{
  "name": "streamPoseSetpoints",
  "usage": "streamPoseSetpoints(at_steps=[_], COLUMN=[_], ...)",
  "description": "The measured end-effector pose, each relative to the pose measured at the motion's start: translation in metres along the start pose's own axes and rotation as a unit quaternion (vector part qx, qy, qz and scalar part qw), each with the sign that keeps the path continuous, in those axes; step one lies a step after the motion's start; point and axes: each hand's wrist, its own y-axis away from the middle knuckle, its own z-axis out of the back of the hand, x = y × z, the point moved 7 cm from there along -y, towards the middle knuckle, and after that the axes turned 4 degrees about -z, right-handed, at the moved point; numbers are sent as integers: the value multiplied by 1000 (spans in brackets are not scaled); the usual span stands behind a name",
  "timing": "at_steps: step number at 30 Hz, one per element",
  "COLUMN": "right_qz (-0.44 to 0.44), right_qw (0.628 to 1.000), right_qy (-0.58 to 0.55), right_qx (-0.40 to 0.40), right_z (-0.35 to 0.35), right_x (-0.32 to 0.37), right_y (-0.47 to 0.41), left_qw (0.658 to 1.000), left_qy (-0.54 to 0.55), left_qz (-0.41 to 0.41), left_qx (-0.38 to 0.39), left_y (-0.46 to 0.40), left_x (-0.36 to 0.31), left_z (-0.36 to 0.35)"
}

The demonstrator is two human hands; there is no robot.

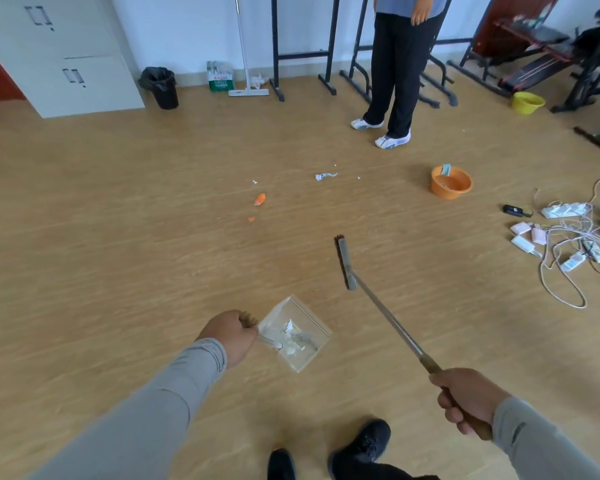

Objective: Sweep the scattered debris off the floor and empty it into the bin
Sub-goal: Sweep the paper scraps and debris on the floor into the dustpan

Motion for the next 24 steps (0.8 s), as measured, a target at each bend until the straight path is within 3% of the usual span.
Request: streamPoseSetpoints(at_steps=[12,24], right_qz=[-35,-4], right_qw=[999,998], right_qy=[35,48], right_qx=[12,47], right_z=[5,67], right_x=[10,93], right_y=[-32,-77], left_qw=[1000,996], left_qy=[-10,36], left_qz=[20,66], left_qx=[-20,-37], left_y=[-3,-42], left_x=[-2,-70], left_z=[18,17])
